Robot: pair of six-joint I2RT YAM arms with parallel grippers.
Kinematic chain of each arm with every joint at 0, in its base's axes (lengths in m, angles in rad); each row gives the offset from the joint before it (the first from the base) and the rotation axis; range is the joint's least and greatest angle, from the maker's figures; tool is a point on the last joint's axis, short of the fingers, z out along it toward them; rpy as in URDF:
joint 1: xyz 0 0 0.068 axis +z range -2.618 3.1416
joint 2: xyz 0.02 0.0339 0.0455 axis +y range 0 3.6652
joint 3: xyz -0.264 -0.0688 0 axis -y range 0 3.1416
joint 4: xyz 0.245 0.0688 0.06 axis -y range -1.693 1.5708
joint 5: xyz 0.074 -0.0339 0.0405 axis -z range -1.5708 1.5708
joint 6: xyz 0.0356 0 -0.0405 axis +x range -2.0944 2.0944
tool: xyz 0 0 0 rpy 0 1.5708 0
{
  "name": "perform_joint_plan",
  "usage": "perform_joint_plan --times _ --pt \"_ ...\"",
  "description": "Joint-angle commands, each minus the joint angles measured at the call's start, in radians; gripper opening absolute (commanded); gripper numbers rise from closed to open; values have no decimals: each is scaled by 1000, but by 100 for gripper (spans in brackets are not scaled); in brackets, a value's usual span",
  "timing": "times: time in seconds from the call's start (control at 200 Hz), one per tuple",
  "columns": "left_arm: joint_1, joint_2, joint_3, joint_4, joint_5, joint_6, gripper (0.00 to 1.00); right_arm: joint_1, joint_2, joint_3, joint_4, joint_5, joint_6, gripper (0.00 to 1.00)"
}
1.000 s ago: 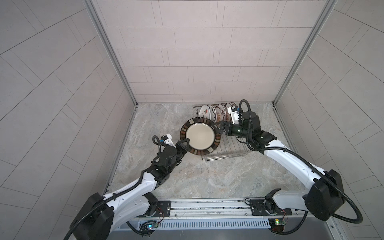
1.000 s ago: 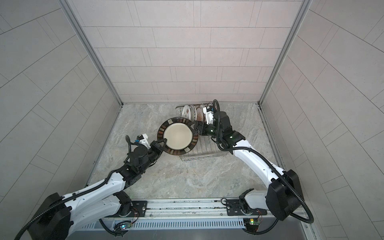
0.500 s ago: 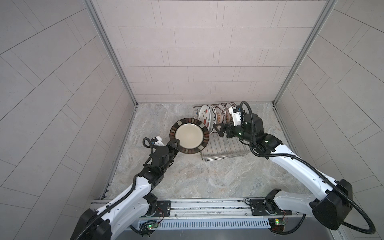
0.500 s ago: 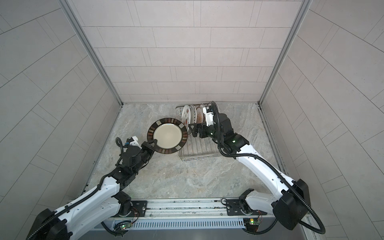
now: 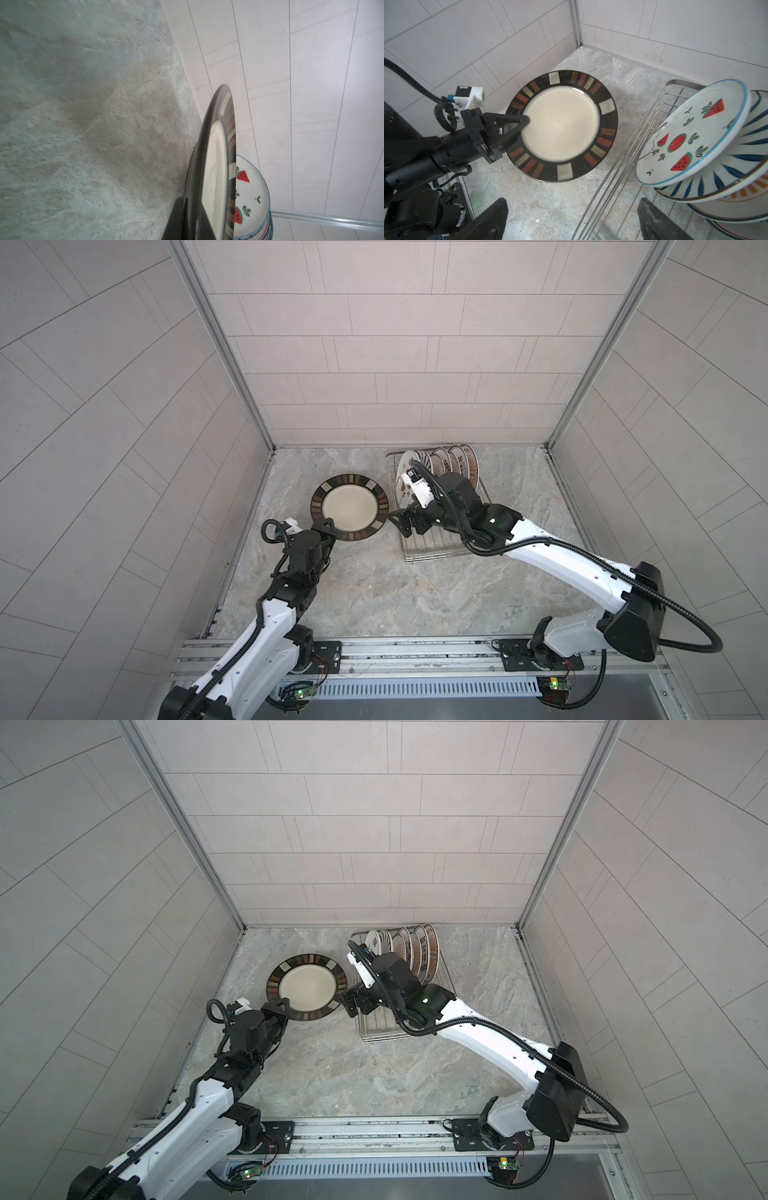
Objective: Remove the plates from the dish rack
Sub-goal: 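Lower the plate onto the table with the left gripper while the right gripper draws back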
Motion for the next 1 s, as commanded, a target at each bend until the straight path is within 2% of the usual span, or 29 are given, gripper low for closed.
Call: perform_joint_plan --times 0.0,0.245,0.56,0.741,0.996 --pt "44 -9 9 145 -57 -40 0 12 44 40 -38 34 -46 100" --pt "97 121 9 194 -74 -40 0 54 129 96 -48 49 -86 99" --pt "153 197 24 201 -107 -25 0 83 251 178 -68 26 -108 99" --pt "235 321 15 379 33 -30 0 94 328 247 -105 15 -109 100" --pt "252 376 18 357 -39 -20 0 96 365 257 -73 62 -101 99"
